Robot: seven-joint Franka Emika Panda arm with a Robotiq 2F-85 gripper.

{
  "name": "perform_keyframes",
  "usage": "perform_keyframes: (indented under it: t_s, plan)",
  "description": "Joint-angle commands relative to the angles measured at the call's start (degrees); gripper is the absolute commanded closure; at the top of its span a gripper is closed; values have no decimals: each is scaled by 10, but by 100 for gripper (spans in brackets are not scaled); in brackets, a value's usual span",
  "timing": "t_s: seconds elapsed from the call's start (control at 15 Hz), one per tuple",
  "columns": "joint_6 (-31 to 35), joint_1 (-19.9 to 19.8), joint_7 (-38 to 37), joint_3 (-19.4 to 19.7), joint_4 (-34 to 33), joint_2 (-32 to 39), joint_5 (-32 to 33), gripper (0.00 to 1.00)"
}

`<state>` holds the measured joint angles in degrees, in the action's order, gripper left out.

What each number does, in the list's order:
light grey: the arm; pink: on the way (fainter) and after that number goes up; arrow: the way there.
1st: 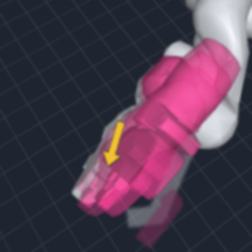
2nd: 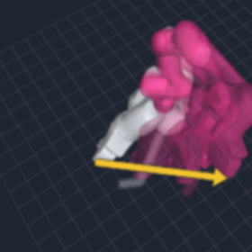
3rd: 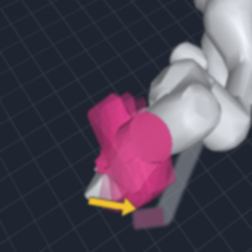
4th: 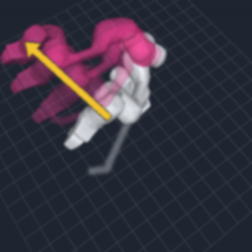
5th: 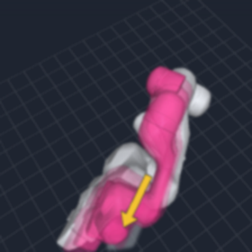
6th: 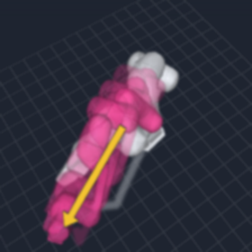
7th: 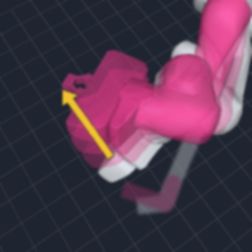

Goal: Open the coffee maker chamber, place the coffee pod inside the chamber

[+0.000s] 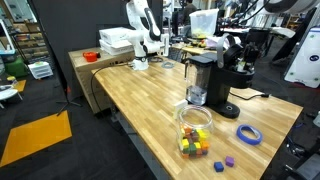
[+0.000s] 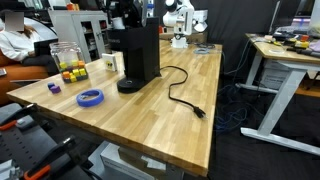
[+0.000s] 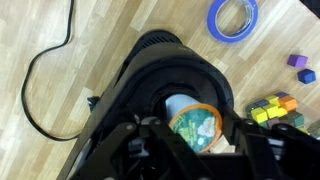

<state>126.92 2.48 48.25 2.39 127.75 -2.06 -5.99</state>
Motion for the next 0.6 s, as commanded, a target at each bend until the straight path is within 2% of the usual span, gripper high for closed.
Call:
perform_keyframes:
  t_s: [0.0, 0.2, 0.27, 0.33, 0.53]
  plan:
    - [-16, -7, -1, -7, -16, 15, -5, 72]
    - [-17, -8, 0, -8, -22, 23, -6, 72]
    - [-18, -9, 1, -9, -23, 24, -8, 43]
    - [-18, -9, 1, -9, -24, 24, -9, 21]
    - [-18, -9, 4, -9, -24, 25, -16, 12]
